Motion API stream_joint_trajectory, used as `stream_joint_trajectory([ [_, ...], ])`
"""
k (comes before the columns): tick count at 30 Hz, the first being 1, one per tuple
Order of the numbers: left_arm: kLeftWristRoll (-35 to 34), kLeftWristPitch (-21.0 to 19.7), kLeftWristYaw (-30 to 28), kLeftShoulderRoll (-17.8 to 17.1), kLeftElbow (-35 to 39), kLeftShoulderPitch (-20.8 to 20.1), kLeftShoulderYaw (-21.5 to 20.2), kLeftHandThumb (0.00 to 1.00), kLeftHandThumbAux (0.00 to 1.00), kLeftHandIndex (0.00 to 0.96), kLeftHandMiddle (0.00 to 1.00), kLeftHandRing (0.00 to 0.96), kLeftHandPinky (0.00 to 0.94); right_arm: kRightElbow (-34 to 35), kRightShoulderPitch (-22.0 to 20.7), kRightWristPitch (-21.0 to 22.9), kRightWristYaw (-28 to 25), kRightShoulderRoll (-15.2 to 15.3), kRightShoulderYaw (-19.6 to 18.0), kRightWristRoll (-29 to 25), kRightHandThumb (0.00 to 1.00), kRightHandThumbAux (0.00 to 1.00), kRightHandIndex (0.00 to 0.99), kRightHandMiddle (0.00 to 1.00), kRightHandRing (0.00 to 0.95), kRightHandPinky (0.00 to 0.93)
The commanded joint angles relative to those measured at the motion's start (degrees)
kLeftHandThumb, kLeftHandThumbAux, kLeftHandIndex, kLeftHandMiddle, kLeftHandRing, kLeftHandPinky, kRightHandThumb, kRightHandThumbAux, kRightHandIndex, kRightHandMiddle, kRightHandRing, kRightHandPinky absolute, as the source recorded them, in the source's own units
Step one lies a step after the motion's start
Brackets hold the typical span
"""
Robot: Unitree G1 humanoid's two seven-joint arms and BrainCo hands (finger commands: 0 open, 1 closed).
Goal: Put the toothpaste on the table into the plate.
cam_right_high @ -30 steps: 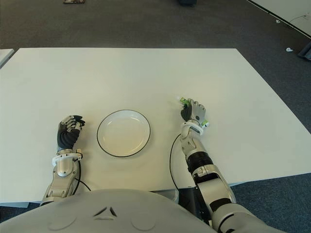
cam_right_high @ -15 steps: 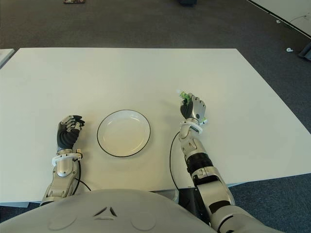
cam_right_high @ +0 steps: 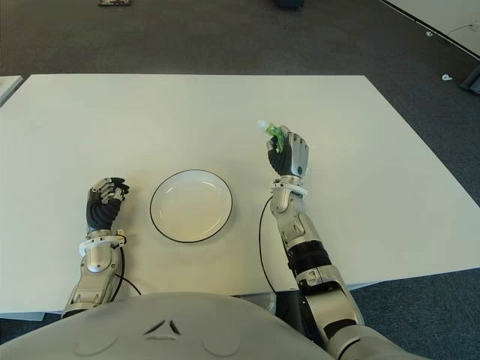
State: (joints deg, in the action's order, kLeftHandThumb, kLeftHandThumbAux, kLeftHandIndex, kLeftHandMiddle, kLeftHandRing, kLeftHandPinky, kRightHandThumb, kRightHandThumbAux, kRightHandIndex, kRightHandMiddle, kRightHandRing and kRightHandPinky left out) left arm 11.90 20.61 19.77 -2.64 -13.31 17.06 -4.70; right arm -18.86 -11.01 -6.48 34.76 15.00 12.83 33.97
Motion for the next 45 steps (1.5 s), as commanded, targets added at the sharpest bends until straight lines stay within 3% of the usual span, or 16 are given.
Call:
stream_joint_trajectory([
  [1,-0.45,-0.89,-0.54,0.3,-2.23,0.65,-0.14,0.702,0.722,0.425,0.512,0.509,0.488,1.7,0.55,-5.07,-2.23,0.67,1.01,-0.28,0.702,0.725,0.435,0.826,0.843,0.858],
  [7,-0.22,-0.73,-0.42,0.51,-2.3,0.54,-0.09,0.703,0.721,0.426,0.506,0.505,0.489,4.47,0.01,-13.17,-5.04,1.05,2.52,-0.85,0.703,0.725,0.438,0.827,0.836,0.831],
  [15,2.21,-4.95,0.22,0.38,-1.18,0.48,0.44,0.7,0.722,0.425,0.509,0.51,0.488,9.27,-0.34,-20.07,-12.32,1.15,5.89,-0.85,0.706,0.724,0.439,0.818,0.821,0.819],
  [23,4.27,-6.69,1.16,0.29,-0.14,0.62,0.93,0.7,0.722,0.425,0.513,0.516,0.494,12.22,-0.92,-24.84,-22.62,3.68,8.82,-0.81,0.706,0.725,0.44,0.818,0.822,0.822],
  [31,4.83,-7.03,1.81,0.5,0.98,1.07,1.46,0.701,0.721,0.425,0.522,0.52,0.498,13.22,-0.87,-28.43,-31.3,2.53,12.3,-4.51,0.708,0.724,0.44,0.816,0.819,0.819],
  [40,3.92,-5.33,1.13,-0.22,0.83,1.5,1.36,0.701,0.721,0.426,0.526,0.518,0.493,9.5,-2.28,-32.65,-35.62,1.18,14.91,-4.66,0.71,0.721,0.438,0.808,0.821,0.846],
  [45,3.6,-6.61,1.01,-0.05,1.08,1.74,1.02,0.7,0.721,0.426,0.516,0.508,0.468,6.12,-2.82,-34.18,-36.98,0.66,16.1,-3.48,0.712,0.72,0.438,0.813,0.83,0.861],
])
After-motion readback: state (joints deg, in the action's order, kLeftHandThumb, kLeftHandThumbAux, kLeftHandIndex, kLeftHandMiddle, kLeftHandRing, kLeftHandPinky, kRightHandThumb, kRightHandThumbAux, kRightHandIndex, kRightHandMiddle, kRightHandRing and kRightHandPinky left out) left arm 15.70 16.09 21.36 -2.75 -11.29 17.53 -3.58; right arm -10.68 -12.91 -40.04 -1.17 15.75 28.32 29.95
